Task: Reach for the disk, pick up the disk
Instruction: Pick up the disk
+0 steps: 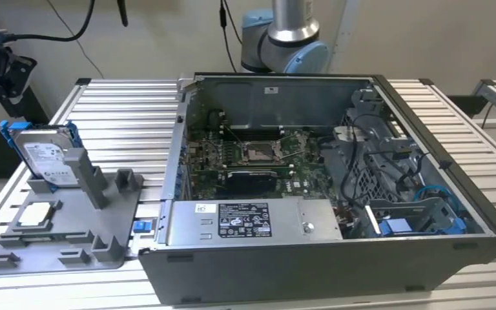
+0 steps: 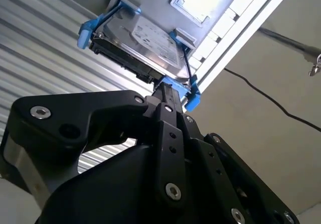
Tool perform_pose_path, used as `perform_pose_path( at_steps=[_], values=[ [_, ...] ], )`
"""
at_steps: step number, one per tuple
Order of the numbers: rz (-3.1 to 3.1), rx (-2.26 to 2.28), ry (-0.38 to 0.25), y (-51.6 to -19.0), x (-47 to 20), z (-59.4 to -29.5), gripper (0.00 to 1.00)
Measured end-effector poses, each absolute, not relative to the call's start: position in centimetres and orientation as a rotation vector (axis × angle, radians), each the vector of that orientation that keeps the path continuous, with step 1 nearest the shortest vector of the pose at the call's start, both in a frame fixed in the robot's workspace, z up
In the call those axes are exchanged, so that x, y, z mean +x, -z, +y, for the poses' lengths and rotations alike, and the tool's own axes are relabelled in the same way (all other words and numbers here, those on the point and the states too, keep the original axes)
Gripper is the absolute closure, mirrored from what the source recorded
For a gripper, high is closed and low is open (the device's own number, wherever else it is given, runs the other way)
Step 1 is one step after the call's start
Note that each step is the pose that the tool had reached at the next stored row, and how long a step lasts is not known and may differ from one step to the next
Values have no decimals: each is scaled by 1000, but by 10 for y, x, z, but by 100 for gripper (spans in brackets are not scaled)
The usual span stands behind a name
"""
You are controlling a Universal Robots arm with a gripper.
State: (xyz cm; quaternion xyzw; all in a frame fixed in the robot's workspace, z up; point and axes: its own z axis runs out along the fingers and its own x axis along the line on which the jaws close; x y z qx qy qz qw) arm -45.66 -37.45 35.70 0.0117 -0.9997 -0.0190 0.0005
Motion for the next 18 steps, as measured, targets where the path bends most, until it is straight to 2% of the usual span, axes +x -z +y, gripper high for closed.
perform_pose_path(
  at_steps=[18],
  values=[
    [-3138,100,60,-357,-457,-374,100]
  ],
)
